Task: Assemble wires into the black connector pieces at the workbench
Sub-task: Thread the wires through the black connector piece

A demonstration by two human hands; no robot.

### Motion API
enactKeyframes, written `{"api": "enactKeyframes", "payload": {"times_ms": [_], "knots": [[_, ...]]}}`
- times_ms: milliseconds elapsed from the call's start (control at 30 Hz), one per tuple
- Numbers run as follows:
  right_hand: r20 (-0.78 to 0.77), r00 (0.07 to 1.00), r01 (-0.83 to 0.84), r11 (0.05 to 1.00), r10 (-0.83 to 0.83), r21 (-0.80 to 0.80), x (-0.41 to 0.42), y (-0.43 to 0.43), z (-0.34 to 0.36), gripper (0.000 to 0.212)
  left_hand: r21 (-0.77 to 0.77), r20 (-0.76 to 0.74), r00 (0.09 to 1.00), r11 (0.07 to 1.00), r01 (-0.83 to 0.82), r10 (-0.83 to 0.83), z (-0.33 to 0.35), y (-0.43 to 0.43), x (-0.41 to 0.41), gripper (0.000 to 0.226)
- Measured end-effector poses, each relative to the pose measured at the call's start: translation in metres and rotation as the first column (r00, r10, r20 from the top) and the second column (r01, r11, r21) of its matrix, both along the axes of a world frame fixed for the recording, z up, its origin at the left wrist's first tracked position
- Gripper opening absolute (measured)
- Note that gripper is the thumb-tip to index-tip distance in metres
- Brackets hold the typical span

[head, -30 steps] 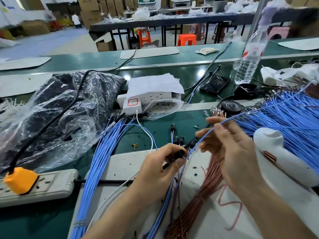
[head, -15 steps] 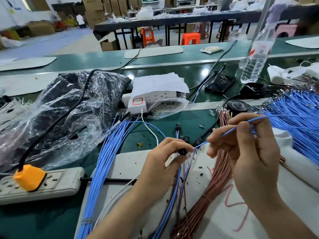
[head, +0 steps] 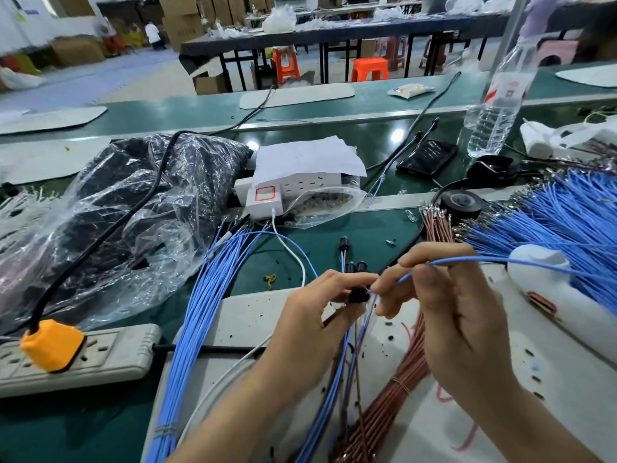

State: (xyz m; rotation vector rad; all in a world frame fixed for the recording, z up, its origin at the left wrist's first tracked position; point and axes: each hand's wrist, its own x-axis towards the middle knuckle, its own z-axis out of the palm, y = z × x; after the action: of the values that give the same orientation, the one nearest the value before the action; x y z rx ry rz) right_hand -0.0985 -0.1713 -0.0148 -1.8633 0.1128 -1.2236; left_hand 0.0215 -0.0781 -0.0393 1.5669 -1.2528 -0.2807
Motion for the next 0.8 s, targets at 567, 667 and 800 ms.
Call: {"api": "enactKeyframes", "payload": {"times_ms": [567, 667, 800], "knots": [[-0.281, 0.910, -0.125, 0.846, 0.306, 0.518, 0.009, -0.004, -0.015, 0.030, -0.195, -0.531, 0.840, 0.981, 0.006, -0.110, 0.009, 0.002, 0.005, 0.017], [-0.269, 0.907, -0.119, 0.810, 0.324, 0.574, 0.011, 0.000, -0.014, 0.023, -0.182, -0.662, 0.741, 0.983, -0.021, -0.106, 0.009, 0.001, 0.005, 0.017], [-0.227, 0.751, -0.251, 0.586, 0.620, 0.771, 0.003, -0.005, -0.004, 0.023, -0.226, -0.891, 0.421, 0.970, -0.090, -0.169, 0.014, -0.003, 0.004, 0.015]]}}
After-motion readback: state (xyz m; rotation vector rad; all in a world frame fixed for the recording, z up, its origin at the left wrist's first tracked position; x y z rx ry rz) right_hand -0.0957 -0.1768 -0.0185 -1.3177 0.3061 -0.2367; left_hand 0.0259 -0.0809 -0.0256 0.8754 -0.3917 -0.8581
